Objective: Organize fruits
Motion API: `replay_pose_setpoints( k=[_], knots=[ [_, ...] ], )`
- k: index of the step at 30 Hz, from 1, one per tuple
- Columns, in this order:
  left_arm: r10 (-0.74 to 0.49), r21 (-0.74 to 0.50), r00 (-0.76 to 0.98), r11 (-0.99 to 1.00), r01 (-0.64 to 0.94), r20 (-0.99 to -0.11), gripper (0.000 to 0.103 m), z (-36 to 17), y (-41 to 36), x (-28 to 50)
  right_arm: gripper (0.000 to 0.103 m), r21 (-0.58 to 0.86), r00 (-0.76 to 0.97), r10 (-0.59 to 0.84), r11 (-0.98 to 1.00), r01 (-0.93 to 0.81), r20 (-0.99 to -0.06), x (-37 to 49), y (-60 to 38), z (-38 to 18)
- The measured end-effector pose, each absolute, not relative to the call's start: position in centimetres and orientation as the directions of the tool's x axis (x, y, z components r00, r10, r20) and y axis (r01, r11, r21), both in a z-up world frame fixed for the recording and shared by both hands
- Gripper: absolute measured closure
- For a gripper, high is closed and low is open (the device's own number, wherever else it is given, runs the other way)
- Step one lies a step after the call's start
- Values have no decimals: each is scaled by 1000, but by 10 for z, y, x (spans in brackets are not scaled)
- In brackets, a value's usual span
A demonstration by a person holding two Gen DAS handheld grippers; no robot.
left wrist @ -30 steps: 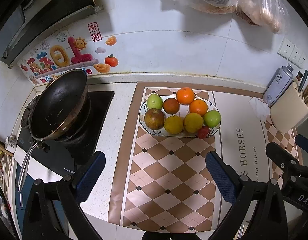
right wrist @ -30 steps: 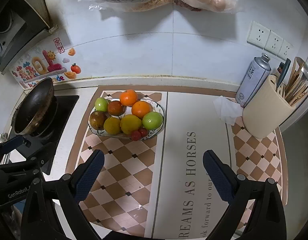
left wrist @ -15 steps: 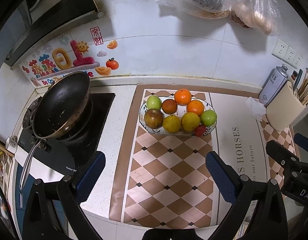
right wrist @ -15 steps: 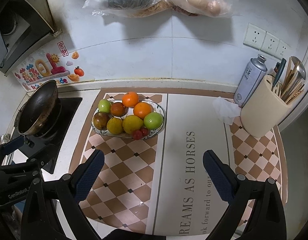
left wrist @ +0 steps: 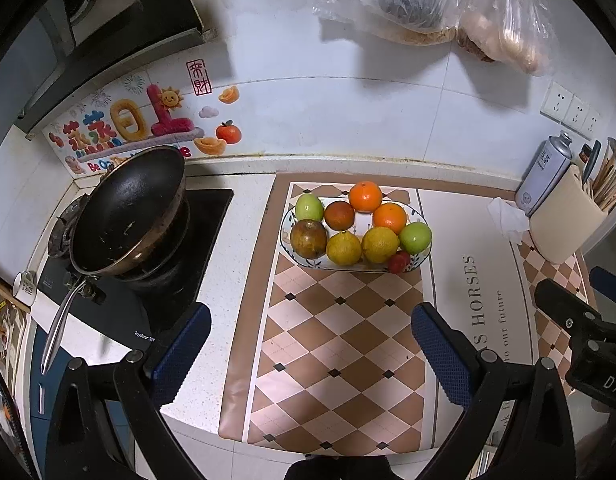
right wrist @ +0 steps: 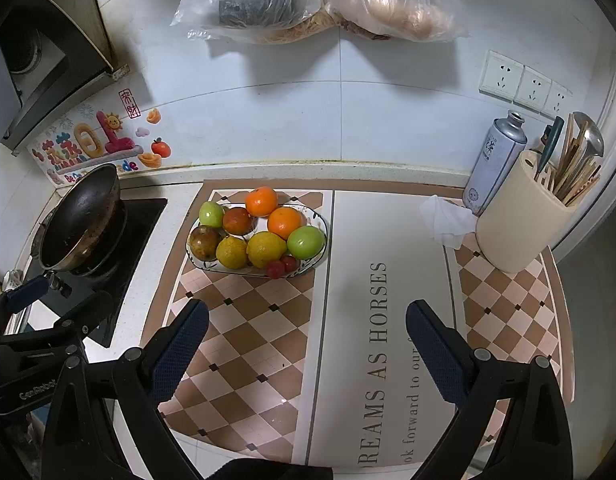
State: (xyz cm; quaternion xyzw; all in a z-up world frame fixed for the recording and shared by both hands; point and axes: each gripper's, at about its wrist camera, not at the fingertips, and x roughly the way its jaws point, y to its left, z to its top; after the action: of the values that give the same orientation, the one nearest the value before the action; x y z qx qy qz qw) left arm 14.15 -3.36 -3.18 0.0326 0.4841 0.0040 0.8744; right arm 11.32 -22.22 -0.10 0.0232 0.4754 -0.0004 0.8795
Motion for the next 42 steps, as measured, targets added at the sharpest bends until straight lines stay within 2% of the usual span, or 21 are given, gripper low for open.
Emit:
replay_pose_setpoints(
  k=[42],
  knots=[
    [30, 50, 564, 999, 20, -825, 0, -12, -31, 120, 2, 52, 563, 30, 998, 22, -826, 86, -222, 12]
  ],
)
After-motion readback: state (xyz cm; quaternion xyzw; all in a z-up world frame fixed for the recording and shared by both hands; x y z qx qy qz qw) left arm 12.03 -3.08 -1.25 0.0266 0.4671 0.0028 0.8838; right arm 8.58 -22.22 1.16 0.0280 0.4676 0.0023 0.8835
